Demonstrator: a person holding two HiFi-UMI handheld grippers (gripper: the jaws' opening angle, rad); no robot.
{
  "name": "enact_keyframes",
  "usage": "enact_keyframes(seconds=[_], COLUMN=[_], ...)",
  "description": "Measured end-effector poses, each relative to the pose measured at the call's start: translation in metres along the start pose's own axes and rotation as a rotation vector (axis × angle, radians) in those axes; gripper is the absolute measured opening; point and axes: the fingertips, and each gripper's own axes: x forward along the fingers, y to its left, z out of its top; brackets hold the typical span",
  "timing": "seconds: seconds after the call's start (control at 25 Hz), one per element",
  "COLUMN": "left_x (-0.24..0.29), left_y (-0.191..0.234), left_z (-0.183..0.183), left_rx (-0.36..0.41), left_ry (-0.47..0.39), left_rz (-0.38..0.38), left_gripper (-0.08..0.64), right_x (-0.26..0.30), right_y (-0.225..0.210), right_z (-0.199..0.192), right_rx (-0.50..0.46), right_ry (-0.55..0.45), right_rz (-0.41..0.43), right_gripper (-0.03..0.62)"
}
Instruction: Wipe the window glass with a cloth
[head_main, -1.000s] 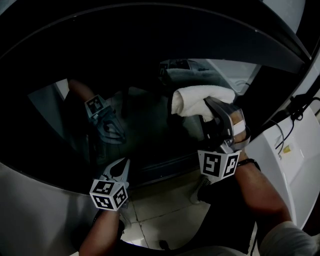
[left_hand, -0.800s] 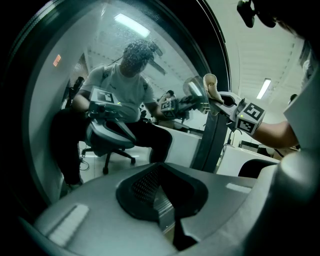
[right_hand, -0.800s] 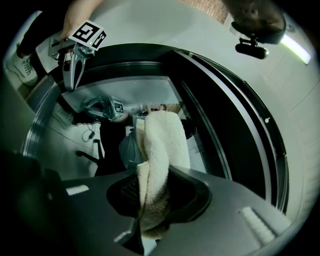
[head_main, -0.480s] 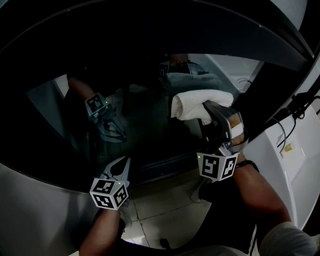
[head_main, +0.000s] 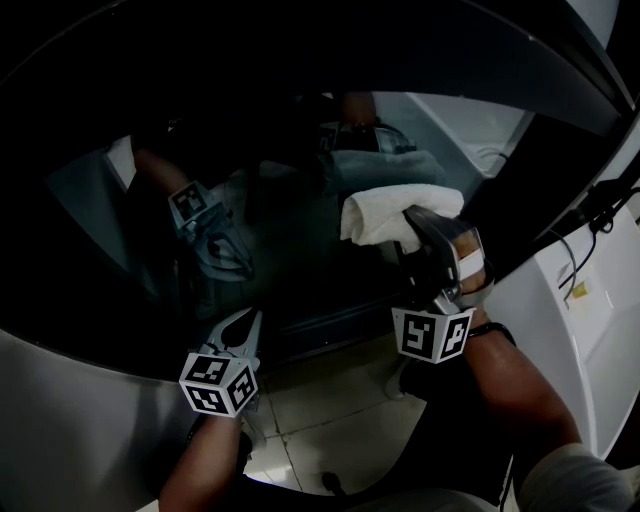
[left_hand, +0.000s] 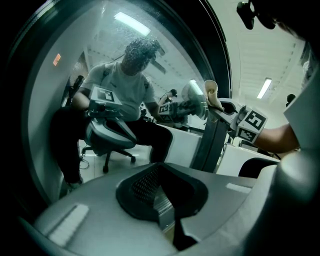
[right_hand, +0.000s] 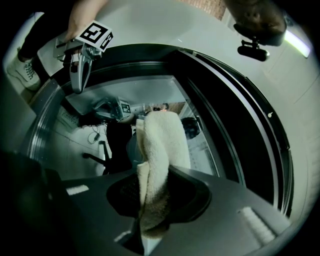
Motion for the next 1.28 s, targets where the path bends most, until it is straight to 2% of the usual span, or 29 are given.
enact_keyframes(seconds=[0.56, 1.28], left_x=[0.001, 0.002], left_y=[-0.001, 0.006], left_z=[0.003, -0.008], left_rx=[0.002, 0.005], left_ry=[0.01, -0.002], left_rz=[0.001, -0.011], left_gripper=[0.017, 0.017], right_x=[-0.002, -0.011], right_y=[0.019, 0.069], right_z=[-0.005, -0.006], right_rx=[0.008, 0.001], right_ry=[0.006, 0.018], right_rz=[0.035, 0.094], right_gripper=[0.083, 0.083])
